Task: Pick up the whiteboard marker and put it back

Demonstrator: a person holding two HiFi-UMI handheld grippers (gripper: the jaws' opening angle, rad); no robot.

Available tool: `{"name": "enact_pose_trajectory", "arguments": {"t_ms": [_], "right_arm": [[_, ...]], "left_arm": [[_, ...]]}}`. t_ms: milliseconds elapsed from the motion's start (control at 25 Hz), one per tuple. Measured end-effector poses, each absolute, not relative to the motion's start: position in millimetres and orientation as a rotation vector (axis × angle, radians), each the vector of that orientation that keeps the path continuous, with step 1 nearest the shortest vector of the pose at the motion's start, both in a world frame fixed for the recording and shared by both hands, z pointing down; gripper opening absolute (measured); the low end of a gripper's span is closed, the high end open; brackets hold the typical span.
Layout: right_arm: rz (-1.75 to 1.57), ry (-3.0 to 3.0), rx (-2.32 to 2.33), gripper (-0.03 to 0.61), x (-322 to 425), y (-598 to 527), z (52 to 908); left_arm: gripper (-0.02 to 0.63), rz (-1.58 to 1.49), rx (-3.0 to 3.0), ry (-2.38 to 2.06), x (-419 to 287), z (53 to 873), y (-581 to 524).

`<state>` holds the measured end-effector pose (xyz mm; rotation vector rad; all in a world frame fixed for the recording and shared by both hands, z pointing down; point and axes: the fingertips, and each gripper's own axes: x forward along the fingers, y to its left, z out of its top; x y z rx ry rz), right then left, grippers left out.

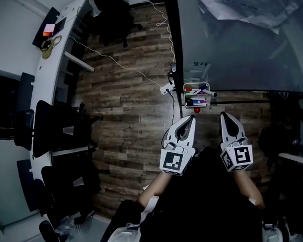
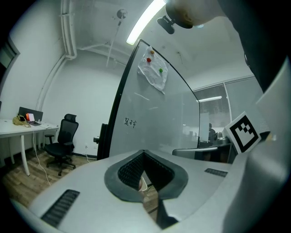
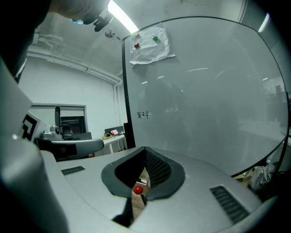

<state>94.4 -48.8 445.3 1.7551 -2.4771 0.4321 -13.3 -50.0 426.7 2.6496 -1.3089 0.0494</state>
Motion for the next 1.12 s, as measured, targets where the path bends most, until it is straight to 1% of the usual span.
{"name": "enact_pose_trajectory", "arguments": {"t_ms": [480,1120], "right_arm": [[0.375,-2.544,1.707,0.014,117,-11,433],[0.389,-2.613,1.684,0.014,115,18,425]], "left_arm": [[-0.002,0.054,2.658,-1.37,14,416,-15],[-0.002,0.087,2.647,-1.41,15,415,17]]}}
